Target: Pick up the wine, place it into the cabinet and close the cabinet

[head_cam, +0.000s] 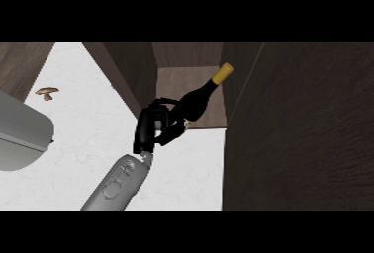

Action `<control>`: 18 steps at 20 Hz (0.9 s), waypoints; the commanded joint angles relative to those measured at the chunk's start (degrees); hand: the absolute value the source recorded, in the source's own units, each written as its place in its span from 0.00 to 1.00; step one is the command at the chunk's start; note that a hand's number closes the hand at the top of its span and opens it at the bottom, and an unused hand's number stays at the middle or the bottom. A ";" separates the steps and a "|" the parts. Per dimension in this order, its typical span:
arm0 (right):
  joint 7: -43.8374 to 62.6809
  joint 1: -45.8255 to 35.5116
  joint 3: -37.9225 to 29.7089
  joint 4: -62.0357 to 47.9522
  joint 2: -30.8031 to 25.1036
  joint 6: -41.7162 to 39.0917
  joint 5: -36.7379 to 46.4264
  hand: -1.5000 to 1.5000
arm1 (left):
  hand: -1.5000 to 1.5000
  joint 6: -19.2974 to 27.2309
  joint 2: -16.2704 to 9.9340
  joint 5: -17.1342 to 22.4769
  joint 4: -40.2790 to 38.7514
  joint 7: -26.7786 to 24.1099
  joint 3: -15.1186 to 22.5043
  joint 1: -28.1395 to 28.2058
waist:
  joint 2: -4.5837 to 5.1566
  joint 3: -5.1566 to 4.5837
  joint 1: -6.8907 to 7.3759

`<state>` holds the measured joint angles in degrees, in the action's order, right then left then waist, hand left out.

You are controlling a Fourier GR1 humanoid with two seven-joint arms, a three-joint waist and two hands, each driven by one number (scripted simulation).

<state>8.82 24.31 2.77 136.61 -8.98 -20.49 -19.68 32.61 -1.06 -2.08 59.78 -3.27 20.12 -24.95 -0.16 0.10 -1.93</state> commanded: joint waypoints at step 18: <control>1.03 4.31 2.13 7.18 0.50 -1.77 -4.14 0.00 | 1.00 6.55 0.96 10.29 -37.02 -9.02 -1.98 -22.33 | 1.13 -0.24 -3.11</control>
<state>7.65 24.84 3.08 136.05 -8.99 -22.49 -21.24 37.46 -1.89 6.34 28.16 -9.58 18.22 -47.59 0.30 0.10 -4.08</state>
